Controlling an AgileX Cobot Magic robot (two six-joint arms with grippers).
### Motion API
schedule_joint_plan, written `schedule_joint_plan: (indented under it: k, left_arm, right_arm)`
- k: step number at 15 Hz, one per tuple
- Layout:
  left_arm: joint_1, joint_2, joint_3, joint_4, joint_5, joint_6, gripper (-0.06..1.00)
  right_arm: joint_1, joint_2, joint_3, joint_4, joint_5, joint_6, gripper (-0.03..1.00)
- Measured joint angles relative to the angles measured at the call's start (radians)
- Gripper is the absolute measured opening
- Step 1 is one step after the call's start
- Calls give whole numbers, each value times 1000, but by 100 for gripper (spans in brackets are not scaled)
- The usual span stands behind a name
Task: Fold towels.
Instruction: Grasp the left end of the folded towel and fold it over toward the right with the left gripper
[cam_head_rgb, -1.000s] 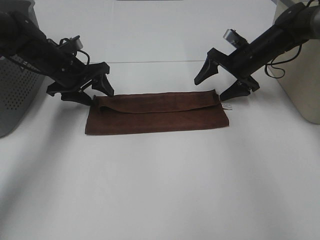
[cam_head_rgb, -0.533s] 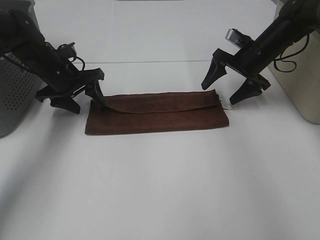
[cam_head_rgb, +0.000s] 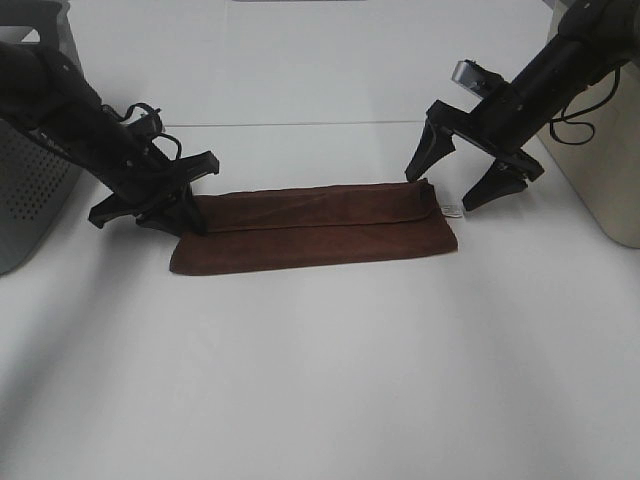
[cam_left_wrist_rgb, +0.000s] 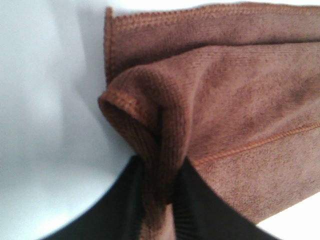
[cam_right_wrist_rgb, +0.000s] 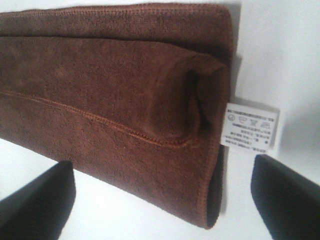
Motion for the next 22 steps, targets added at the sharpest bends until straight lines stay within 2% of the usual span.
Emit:
schedule_joint_plan:
  k: [1, 3, 5, 7, 9, 10, 11, 13, 15, 16, 18, 20, 22]
  left_arm:
    - [0, 0, 0, 29, 6, -16, 4]
    - [0, -16, 0, 100, 13, -42, 3]
    - [0, -62, 0, 218, 24, -93, 3]
    - [0, -116, -36, 368, 88, -188, 3]
    - [0, -130, -119, 416, 221, -224, 3]
    - [0, -130, -171, 376, 274, -224, 3]
    - [0, -130, -219, 290, 297, -212, 3]
    - [-13, -130, -278, 96, 299, -147, 3]
    - [-64, -110, -314, -27, 296, -118, 3]
    - [-125, -51, -348, -46, 295, -118, 3]
    - [-186, 9, -383, -50, 261, -147, 3]
    - [-234, 48, -412, -50, 170, -195, 5]
    - [-258, 60, -421, -51, 105, -225, 12]
  right_arm:
    - [0, 0, 0, 0, 0, 0, 89]
    - [0, 0, 0, 0, -1, 0, 89]
    - [0, 0, 0, -2, -1, 0, 89]
    - [0, 0, 0, -2, -1, 0, 89]
    - [0, 0, 0, -3, -1, 0, 89]
    - [0, 0, 0, -4, -1, 0, 89]
    - [0, 0, 0, -4, -1, 0, 89]
    - [0, 0, 0, -4, -1, 0, 89]
    - [0, 0, 0, -4, -1, 0, 89]
    - [0, 0, 0, -2, -1, 0, 89]
    - [0, 0, 0, 5, -1, 0, 89]
    - [0, 0, 0, 5, -1, 0, 89]
    - [0, 0, 0, 5, 0, 0, 89]
